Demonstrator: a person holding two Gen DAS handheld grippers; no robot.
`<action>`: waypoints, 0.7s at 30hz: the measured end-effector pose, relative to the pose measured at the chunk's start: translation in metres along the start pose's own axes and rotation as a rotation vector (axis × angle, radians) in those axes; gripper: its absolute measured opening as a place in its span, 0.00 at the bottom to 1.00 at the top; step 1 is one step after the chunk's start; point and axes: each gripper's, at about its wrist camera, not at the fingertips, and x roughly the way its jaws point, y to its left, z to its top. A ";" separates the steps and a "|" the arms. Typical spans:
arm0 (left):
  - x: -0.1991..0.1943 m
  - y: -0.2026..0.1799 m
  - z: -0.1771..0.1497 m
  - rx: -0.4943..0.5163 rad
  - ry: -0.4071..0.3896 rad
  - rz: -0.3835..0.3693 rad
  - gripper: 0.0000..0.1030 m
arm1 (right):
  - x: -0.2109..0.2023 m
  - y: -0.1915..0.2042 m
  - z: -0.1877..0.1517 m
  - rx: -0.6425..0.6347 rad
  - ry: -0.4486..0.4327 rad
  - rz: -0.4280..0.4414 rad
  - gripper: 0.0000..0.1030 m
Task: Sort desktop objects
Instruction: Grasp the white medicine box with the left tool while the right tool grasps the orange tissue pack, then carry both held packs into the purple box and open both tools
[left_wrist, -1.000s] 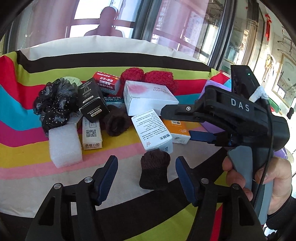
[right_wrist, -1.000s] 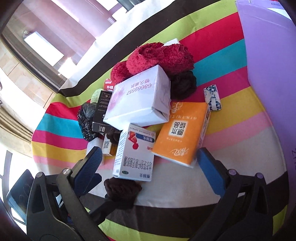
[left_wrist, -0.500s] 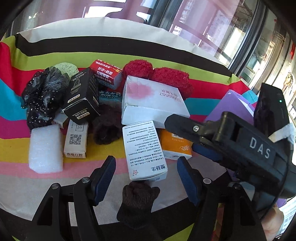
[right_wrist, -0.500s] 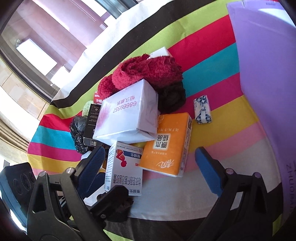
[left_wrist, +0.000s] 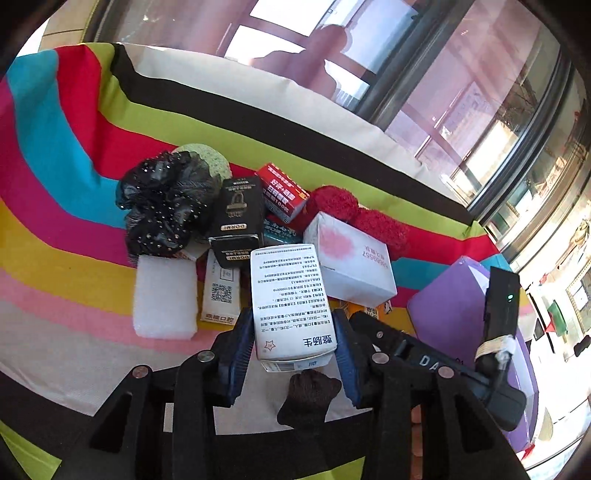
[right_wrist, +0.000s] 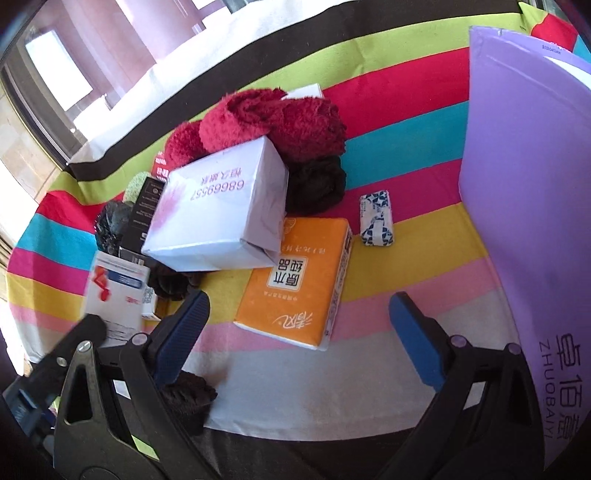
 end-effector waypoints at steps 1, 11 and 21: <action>-0.005 0.001 0.000 -0.004 -0.014 0.007 0.41 | 0.001 0.003 -0.001 -0.021 -0.013 -0.022 0.94; -0.030 -0.017 0.000 0.016 -0.093 0.022 0.41 | 0.015 0.026 -0.006 -0.186 -0.051 -0.245 0.77; -0.030 -0.020 0.000 0.001 -0.101 0.024 0.41 | 0.008 0.020 -0.007 -0.202 -0.070 -0.267 0.53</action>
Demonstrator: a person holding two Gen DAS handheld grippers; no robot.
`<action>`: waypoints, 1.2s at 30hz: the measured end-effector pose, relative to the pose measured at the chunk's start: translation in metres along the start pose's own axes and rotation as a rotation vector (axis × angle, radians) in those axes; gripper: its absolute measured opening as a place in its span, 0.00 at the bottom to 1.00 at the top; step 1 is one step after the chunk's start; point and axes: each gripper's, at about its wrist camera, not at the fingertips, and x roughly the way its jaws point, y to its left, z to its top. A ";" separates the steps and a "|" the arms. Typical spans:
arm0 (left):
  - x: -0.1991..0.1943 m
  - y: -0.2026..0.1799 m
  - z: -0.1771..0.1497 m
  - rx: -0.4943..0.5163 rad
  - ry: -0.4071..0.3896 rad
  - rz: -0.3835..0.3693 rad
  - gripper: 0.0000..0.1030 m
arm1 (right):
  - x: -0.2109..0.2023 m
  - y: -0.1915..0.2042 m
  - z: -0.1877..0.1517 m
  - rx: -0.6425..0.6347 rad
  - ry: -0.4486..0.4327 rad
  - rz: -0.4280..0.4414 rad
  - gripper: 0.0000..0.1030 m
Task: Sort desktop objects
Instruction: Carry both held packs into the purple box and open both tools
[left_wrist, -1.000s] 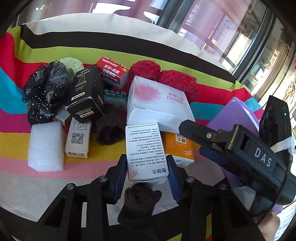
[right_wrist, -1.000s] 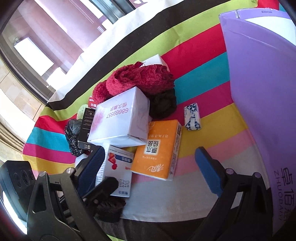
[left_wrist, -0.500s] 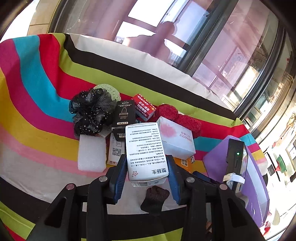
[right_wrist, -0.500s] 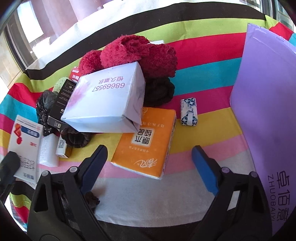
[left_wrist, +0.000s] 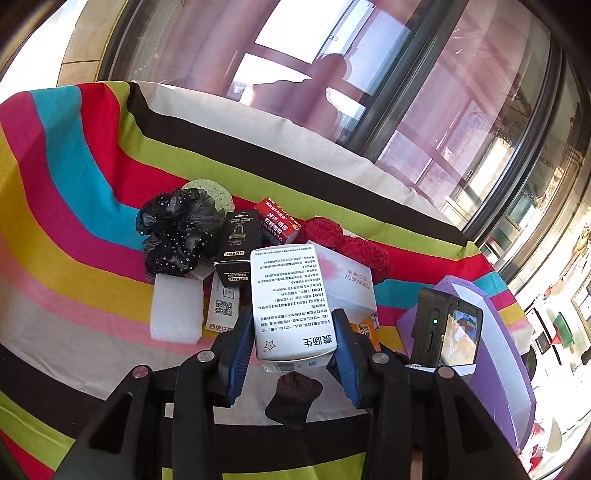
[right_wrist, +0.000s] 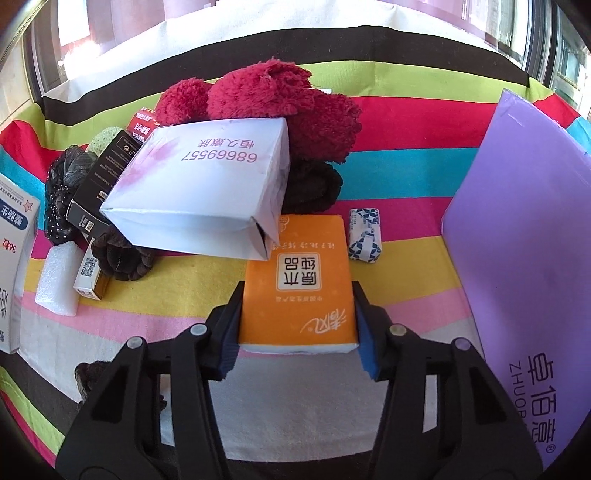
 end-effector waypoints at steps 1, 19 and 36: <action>-0.001 0.000 0.000 -0.001 -0.003 -0.002 0.41 | 0.000 0.001 0.000 0.008 0.003 0.004 0.53; 0.001 -0.048 0.028 0.038 -0.016 -0.146 0.41 | -0.125 -0.056 0.017 0.276 -0.421 0.031 0.53; 0.048 -0.202 0.040 0.227 0.164 -0.499 0.41 | -0.174 -0.166 -0.021 0.793 -0.644 -0.036 0.54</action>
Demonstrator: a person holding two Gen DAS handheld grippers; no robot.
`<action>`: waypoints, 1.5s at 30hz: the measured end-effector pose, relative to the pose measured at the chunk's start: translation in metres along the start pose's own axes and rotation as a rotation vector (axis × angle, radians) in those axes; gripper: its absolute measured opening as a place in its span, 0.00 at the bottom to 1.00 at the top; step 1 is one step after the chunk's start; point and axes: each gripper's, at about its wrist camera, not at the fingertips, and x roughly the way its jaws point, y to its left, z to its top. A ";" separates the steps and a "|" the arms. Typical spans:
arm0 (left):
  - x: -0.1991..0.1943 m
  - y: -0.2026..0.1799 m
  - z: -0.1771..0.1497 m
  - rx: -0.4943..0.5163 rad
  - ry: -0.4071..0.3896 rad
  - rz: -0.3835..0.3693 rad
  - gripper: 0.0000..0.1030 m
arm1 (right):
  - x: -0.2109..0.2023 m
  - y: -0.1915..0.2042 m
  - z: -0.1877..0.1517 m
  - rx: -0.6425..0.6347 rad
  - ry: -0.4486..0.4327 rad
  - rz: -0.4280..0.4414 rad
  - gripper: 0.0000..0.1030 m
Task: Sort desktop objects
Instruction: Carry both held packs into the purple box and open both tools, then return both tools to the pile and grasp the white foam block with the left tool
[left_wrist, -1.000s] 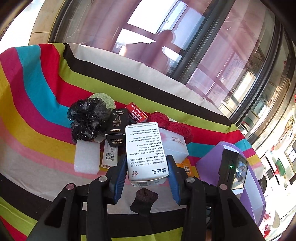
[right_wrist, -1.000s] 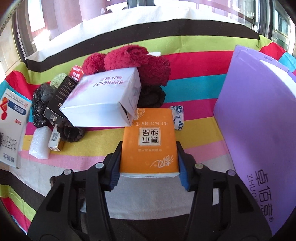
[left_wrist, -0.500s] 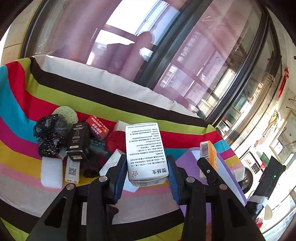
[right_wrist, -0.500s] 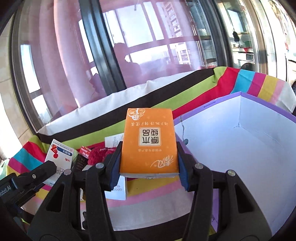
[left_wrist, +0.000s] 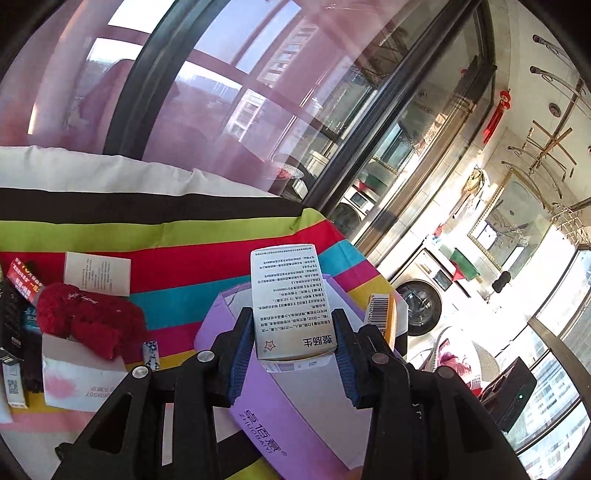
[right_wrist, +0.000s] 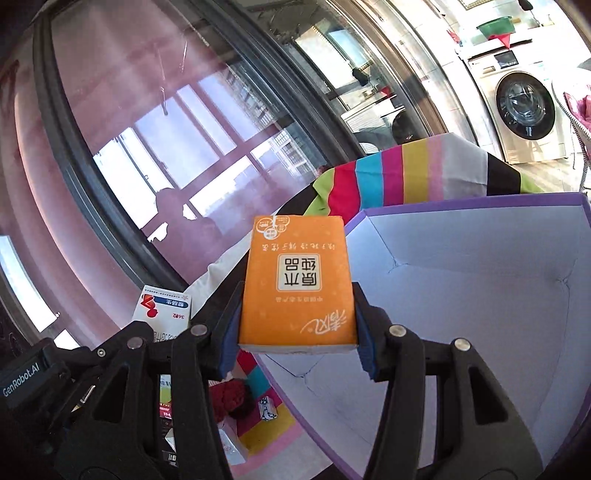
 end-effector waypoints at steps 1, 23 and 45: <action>0.004 -0.001 0.000 0.003 0.011 -0.005 0.41 | 0.000 -0.003 0.001 0.011 0.001 -0.007 0.54; 0.007 0.008 0.000 -0.036 0.030 -0.042 0.63 | -0.011 -0.014 0.002 0.053 -0.075 -0.032 0.81; -0.132 0.160 -0.057 -0.359 -0.292 0.226 0.83 | 0.028 0.097 -0.104 -0.518 0.185 0.173 1.00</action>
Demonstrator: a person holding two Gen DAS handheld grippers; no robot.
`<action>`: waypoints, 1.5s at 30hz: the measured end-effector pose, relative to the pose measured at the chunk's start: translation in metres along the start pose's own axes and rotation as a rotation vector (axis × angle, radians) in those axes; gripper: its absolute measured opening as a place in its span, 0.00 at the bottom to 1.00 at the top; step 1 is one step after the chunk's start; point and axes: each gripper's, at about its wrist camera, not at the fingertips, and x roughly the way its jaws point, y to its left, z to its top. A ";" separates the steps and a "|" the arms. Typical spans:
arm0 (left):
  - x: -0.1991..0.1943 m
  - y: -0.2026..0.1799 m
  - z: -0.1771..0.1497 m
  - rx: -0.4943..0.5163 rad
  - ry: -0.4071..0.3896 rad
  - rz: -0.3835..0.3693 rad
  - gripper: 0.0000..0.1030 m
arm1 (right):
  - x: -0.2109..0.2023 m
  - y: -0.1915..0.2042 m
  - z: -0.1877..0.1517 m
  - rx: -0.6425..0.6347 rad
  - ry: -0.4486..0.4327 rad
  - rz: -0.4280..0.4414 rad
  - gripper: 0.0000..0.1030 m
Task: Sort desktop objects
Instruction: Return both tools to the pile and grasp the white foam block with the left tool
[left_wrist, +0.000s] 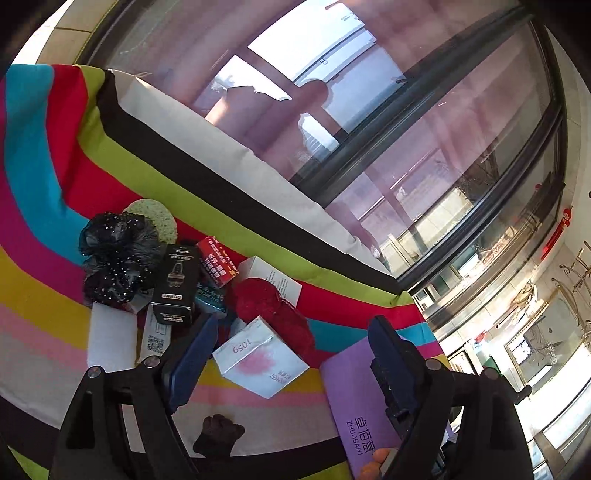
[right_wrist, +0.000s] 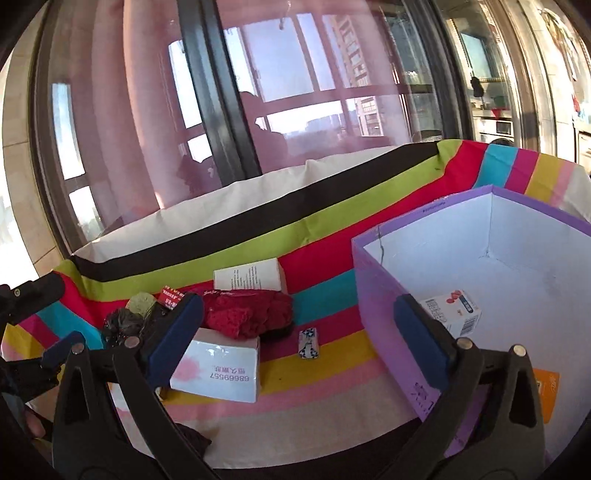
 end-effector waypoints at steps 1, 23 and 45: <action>-0.001 0.005 -0.001 -0.006 -0.005 0.014 0.84 | 0.000 0.006 -0.003 -0.027 -0.003 0.003 1.00; 0.020 0.070 -0.012 0.169 0.069 0.537 0.92 | 0.075 0.053 -0.033 -0.011 0.271 0.053 1.00; 0.044 0.079 -0.049 0.215 0.140 0.656 0.47 | 0.100 0.063 -0.038 -0.018 0.356 0.020 1.00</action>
